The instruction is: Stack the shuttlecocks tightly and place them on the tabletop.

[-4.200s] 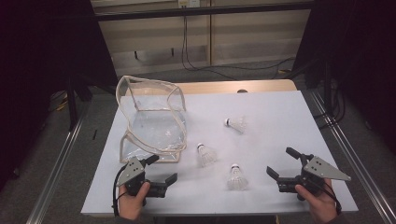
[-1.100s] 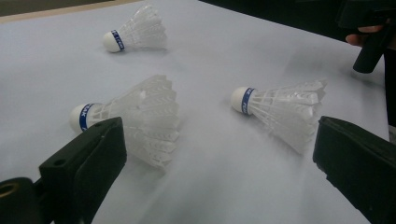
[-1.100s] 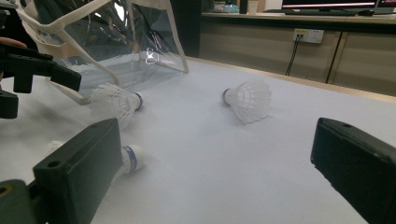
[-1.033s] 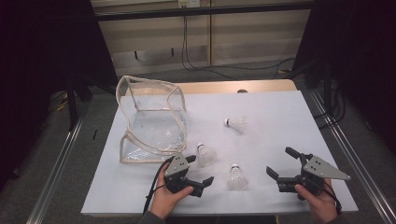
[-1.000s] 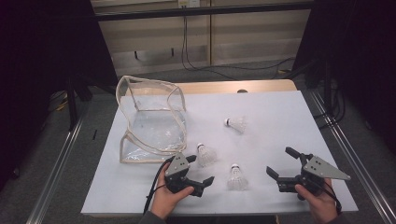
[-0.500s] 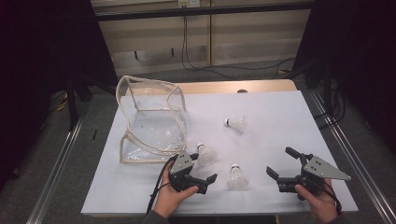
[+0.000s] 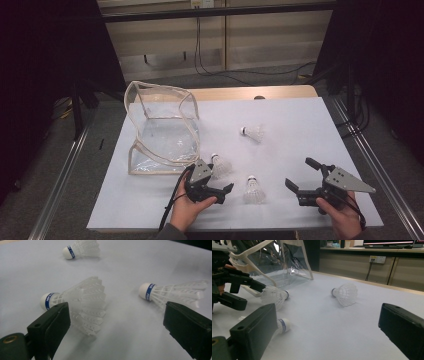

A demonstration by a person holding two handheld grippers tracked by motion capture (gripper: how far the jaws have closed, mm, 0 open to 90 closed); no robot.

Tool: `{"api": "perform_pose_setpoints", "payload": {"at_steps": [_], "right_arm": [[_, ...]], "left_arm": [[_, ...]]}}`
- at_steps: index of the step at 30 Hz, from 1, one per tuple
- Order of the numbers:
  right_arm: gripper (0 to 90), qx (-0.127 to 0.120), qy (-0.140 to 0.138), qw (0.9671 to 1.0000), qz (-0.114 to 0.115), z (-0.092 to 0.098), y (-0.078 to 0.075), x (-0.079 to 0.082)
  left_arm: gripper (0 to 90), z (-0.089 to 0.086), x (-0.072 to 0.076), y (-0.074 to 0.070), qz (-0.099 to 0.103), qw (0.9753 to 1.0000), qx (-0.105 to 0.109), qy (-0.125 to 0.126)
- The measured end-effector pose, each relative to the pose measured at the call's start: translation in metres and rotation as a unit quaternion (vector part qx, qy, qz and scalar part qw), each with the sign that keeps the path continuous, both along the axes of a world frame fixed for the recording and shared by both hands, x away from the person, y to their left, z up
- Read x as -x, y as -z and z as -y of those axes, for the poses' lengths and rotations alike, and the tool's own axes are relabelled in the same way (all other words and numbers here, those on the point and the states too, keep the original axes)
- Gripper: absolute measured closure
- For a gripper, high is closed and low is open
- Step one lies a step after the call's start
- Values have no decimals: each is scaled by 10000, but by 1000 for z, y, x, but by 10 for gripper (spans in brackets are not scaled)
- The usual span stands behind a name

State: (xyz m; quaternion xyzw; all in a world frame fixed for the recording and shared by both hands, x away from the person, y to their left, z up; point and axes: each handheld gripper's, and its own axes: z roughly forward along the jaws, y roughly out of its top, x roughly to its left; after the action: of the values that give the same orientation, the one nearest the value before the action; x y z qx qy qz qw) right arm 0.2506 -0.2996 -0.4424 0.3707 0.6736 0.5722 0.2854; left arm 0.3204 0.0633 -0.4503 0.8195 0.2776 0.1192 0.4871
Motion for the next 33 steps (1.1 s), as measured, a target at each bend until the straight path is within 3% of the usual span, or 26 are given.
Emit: {"api": "perform_pose_setpoints", "payload": {"at_steps": [5, 10, 20, 23, 25, 29, 33], "right_arm": [[13, 1, 0, 10000, -2, 0, 0, 0], [13, -36, -24, 10000, 2, -1, 0, 0], [13, -42, -45, 10000, -7, -1, 0, 0], [13, -45, -43, 10000, -12, -1, 0, 0], [13, -44, -44, 10000, -10, 0, 0, 0], [13, -45, -42, 10000, -6, 0, 0, 0], [13, -49, -39, 10000, 3, 0, 0, 0]], "left_arm": [[113, 2, -3, 0, 5, 9998, -86, -191], [145, 1, -8, 1, 49, 9984, -150, -545], [301, 4, -12, 2, 314, 9961, -340, -756], [473, 5, -12, 3, 402, 9943, -496, -852], [520, 5, -12, 3, 420, 9937, -549, -887], [741, 5, -13, 0, 286, 9937, -594, -911], [879, 6, -12, -3, 150, 9942, -531, -928]]}}
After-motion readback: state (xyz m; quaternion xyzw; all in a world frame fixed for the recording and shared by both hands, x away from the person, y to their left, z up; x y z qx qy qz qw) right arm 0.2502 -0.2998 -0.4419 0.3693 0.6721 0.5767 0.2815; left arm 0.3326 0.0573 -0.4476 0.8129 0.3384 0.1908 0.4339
